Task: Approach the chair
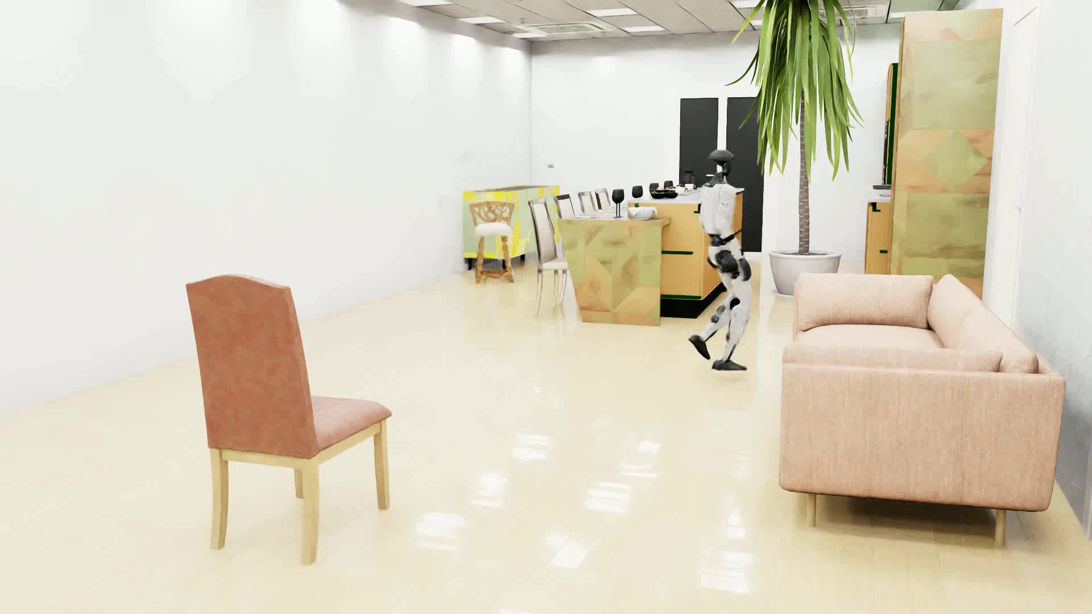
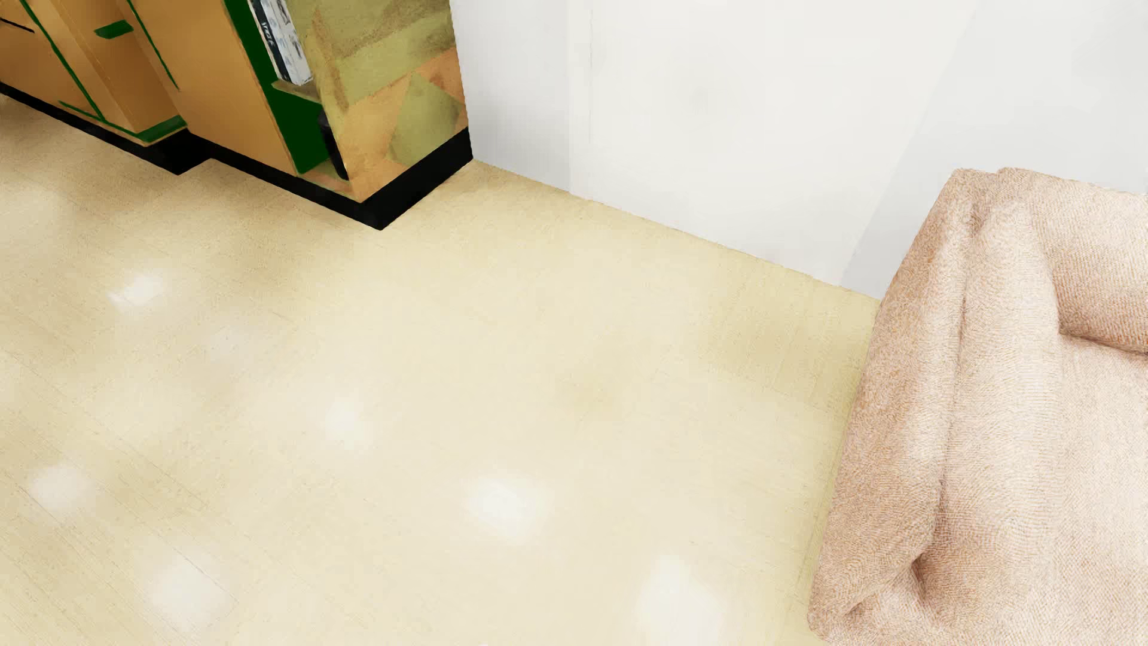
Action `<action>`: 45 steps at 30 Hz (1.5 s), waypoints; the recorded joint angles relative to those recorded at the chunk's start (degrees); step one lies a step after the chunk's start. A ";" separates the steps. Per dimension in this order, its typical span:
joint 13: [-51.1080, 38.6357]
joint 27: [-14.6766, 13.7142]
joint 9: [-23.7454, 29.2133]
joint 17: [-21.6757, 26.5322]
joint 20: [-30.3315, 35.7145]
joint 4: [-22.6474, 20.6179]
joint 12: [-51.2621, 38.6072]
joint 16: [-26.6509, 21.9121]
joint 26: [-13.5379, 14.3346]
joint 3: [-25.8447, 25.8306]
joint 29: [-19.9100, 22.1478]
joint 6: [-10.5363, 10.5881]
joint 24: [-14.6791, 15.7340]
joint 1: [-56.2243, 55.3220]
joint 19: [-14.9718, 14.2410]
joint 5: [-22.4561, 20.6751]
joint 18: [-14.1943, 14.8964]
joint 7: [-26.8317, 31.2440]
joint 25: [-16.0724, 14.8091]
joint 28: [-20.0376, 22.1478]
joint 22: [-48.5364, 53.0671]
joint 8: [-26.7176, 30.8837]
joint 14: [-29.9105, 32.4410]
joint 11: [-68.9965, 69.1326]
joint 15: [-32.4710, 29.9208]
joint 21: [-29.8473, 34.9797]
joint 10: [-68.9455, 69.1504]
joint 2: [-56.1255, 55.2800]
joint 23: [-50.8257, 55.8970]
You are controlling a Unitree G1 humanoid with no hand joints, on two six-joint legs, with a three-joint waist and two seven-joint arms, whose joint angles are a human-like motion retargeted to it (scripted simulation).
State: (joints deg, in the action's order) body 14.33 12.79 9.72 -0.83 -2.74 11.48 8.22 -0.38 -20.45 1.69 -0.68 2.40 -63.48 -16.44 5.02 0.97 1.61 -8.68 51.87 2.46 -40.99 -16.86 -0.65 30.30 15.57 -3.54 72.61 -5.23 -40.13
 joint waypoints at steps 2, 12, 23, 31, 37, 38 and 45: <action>-2.33 -2.46 -0.33 1.50 -2.56 0.73 3.59 -1.22 0.53 1.28 0.48 0.02 2.93 -3.81 -0.92 -1.10 -1.06 -3.02 -1.74 -2.79 -1.74 1.92 -1.75 -2.32 2.02 0.01 -14.54 4.38 2.85; -4.47 -0.53 0.56 5.25 -0.19 -14.73 7.38 -2.50 4.76 2.23 0.28 -3.80 -12.48 -1.48 0.19 6.38 -1.49 9.13 -3.02 -12.60 -6.96 9.76 2.65 32.91 -7.91 3.27 -41.28 5.54 6.89; -1.54 -0.59 -1.74 3.39 -0.60 -8.71 -13.16 -8.46 10.17 -1.30 1.68 -8.19 -1.98 7.28 1.59 21.09 -2.53 -8.22 -1.06 -1.51 13.02 -8.06 0.69 22.92 -13.88 0.72 -52.01 7.77 3.55; -4.03 -5.94 -2.46 4.69 2.62 10.55 -2.57 -16.39 7.54 2.49 2.07 -5.99 -0.49 11.49 0.48 30.51 1.95 -42.44 -1.88 -5.32 12.62 -50.97 6.87 4.66 -2.15 6.47 -57.37 11.42 13.10; -7.90 -9.44 -1.16 6.52 -0.25 20.87 7.07 -9.86 4.20 1.30 -0.18 -5.97 -3.23 16.97 -4.30 18.11 0.43 -44.35 1.64 -4.99 9.57 -34.74 -0.63 4.66 7.40 19.55 -53.77 1.86 14.49; -8.18 -9.86 -0.83 6.85 -2.59 18.63 8.65 -6.63 3.24 2.65 -0.27 -5.73 -1.70 11.96 -3.55 14.86 -3.74 -28.83 1.53 -4.16 9.26 -30.74 -3.63 2.36 7.35 21.16 -47.43 1.91 15.23; -17.61 -12.81 -0.70 12.96 -5.25 -9.29 21.21 7.12 11.32 7.00 -1.22 -3.69 1.78 -10.61 -0.99 0.50 -0.06 -0.24 -0.09 -11.38 10.28 -1.55 -4.72 -8.88 7.15 35.72 -30.39 6.49 22.97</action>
State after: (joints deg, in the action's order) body -3.28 -0.02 9.02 12.13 -8.00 2.19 29.43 6.73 -9.13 8.69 -1.90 -1.29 -61.70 -27.05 4.03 1.47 1.55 -8.92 51.78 -8.92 -30.71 -18.41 -5.37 21.42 22.72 32.18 42.22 1.26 -17.15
